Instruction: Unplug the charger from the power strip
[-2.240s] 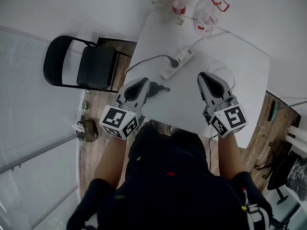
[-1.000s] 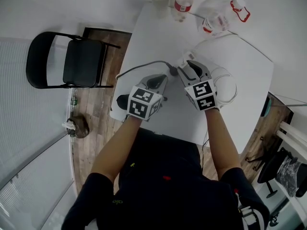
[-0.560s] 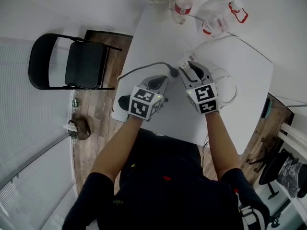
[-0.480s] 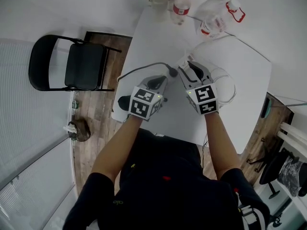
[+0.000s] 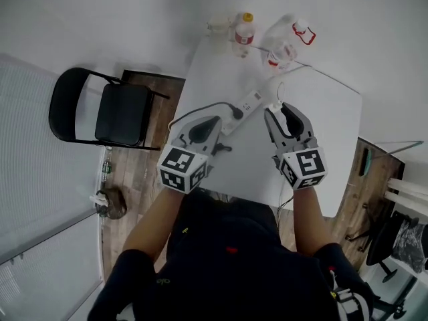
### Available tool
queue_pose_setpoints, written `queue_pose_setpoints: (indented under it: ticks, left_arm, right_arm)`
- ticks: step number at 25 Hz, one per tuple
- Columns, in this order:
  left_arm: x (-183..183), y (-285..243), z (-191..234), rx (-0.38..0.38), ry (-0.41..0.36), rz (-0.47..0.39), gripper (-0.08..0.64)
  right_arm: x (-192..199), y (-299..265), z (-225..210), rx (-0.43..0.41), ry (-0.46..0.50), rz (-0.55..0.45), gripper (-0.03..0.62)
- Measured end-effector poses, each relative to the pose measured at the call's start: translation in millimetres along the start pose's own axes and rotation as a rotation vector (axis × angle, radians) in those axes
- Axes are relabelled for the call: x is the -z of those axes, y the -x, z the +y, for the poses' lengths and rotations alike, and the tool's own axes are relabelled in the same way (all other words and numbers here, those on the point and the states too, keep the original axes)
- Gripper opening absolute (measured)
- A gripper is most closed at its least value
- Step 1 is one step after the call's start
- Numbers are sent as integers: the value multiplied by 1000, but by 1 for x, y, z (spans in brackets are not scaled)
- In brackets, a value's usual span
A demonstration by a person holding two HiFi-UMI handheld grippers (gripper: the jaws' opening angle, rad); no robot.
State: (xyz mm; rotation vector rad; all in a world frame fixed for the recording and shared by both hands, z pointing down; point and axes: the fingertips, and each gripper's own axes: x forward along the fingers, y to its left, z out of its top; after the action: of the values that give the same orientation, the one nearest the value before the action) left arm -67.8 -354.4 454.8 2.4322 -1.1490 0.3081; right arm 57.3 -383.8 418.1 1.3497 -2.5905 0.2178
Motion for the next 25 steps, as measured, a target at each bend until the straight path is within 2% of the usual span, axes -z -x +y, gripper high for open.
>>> queue_pose_setpoints:
  ticks: [3,5,8,14,18,25]
  left_arm:
    - [-35,35,-5,-8,-47,-85,23]
    - [-56,57,-5,-34,-91,-142,23]
    - [-78,85,2,-67,-118,-209,23]
    - [-115,137,2,-72,-172,-318,23]
    - [-129,161,-4,-55,-166,-379,23]
    - [-138,173,-7,-12,-171,-391,23]
  right_arm:
    - [-27,27,0,31,-55,-66,160]
    - [-43,44,-2,56,-101,-108,160]
    - [-62,65,-2,94,-132,-159,160]
    - [-97,93,21,125,-89,-237,160]
    - [-111,108,38,123,-32,-266,159]
    - [-123,117,56,146,-2,-281,160]
